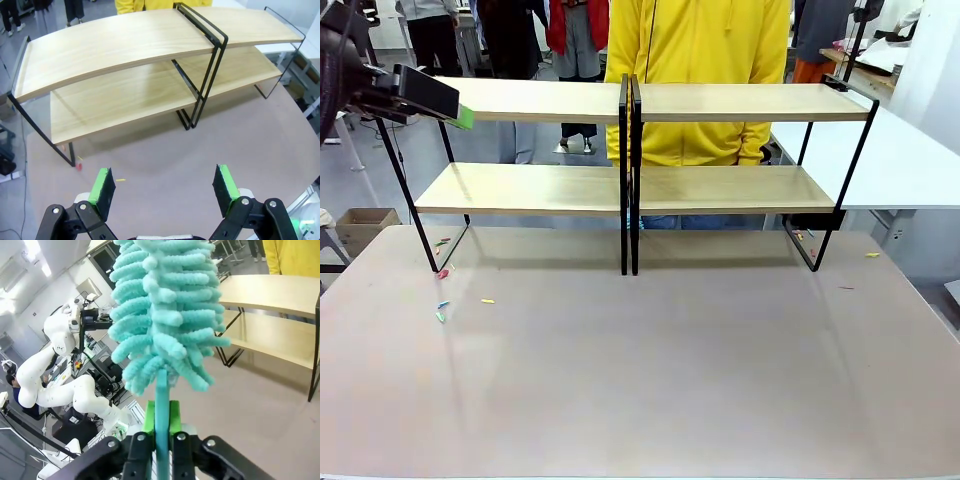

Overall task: Clean the shelves.
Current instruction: Place the Duster on the table.

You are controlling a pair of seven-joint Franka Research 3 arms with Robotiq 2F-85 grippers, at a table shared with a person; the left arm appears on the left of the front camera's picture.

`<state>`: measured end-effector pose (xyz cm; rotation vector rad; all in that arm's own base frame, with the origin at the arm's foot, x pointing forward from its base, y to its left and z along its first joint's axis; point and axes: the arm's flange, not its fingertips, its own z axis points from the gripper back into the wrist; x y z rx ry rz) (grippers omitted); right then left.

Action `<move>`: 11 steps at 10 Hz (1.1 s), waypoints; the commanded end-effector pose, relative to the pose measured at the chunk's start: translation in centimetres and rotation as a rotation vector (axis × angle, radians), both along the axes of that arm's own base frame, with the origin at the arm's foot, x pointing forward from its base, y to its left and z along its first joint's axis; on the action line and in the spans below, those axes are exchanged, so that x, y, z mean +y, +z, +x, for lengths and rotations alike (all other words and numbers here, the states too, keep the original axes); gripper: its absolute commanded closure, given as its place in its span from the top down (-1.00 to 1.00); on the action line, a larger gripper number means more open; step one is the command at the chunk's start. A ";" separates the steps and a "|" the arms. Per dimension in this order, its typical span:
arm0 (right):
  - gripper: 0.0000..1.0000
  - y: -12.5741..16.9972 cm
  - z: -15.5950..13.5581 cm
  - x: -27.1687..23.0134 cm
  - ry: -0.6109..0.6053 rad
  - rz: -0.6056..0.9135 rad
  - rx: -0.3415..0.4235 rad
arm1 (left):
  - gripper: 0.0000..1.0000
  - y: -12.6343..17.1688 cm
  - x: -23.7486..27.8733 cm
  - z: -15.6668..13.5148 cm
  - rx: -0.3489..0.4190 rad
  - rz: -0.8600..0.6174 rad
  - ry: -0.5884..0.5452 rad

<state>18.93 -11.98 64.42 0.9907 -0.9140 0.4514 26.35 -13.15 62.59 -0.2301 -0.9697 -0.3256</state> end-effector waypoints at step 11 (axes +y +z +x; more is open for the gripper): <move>-0.74 -18.8 7.8 19.1 0.905 -0.765 0.613 | 1.00 -22.3 15.7 -0.1 0.683 -0.812 -0.521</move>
